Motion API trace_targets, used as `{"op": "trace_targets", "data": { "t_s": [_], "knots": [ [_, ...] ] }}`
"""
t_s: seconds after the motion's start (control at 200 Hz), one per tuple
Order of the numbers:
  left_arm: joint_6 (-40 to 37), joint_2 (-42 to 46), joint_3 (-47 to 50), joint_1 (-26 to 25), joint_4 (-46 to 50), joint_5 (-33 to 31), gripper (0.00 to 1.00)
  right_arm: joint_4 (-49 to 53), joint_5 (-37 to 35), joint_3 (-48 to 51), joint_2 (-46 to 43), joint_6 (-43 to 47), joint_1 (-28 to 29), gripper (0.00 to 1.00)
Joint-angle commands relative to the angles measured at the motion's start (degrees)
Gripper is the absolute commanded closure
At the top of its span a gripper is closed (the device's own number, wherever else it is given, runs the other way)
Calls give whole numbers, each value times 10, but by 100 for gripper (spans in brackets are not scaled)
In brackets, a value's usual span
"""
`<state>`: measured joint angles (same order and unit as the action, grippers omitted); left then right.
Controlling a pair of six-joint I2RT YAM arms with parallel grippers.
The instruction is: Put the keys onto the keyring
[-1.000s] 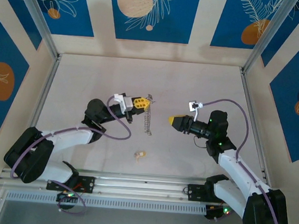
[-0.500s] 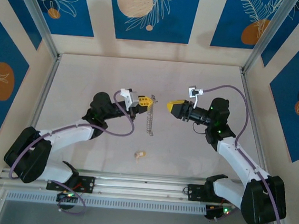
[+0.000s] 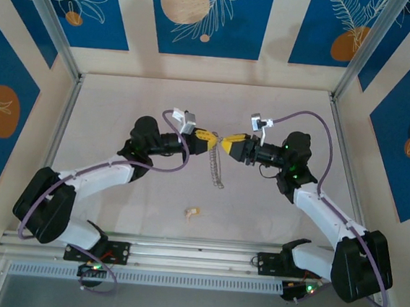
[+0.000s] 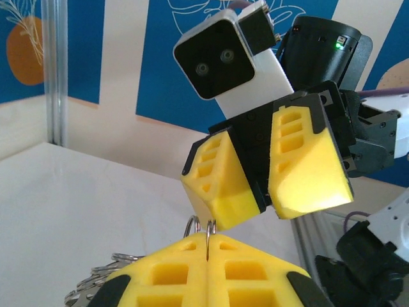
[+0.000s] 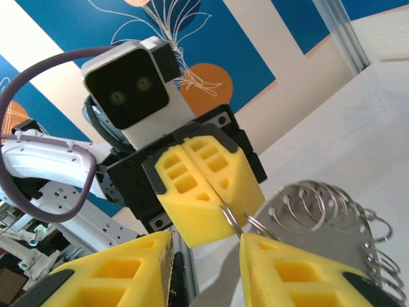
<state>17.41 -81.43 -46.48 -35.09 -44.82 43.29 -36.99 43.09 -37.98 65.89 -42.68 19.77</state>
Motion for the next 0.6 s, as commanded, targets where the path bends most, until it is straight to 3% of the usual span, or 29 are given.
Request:
{"op": "trace_targets", "data": {
  "t_s": [0.0,0.595],
  "knots": [
    [40,-6,-20,4,-39,33,100,-23,7,-21,14,-4,7,66],
    [52,3,-16,7,-49,38,100,-41,-3,-2,38,-9,-7,66]
  ]
}}
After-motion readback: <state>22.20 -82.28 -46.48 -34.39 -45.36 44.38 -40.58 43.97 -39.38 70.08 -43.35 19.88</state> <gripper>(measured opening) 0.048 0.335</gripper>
